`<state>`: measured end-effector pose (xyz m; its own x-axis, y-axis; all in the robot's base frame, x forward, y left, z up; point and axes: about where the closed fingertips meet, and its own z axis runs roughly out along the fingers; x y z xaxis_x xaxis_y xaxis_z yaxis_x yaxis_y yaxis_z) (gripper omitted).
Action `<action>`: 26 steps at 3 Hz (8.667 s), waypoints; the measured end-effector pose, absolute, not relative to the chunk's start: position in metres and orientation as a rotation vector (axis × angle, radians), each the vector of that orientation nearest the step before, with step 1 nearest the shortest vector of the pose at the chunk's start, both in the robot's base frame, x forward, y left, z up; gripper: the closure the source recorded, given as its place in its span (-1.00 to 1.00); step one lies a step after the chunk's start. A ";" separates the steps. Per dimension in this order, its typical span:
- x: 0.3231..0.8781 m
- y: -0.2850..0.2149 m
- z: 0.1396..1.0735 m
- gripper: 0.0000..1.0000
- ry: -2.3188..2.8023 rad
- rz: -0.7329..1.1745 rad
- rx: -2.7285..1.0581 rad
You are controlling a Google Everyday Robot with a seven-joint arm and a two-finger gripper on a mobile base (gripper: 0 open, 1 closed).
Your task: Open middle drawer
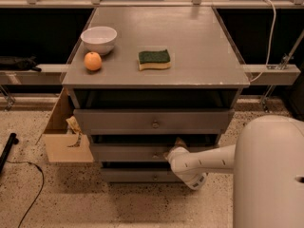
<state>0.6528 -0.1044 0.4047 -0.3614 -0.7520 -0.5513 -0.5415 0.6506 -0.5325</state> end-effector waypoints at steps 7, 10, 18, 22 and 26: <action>0.592 -0.144 0.424 0.45 2.124 -0.399 -0.936; 0.593 -0.143 0.424 0.59 2.123 -0.405 -0.939; 0.631 -0.126 0.466 1.00 1.948 -0.655 -0.940; 0.664 -0.113 0.457 0.23 1.905 -0.685 -0.956; 0.637 -0.133 0.459 -1.00 1.958 -0.704 -0.977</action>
Offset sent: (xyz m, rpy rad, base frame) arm 0.0000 0.0000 0.0000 0.0000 0.0000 0.0000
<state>0.6374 -0.1332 0.4592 -0.3643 -0.8317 -0.4189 -0.3743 0.5427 -0.7519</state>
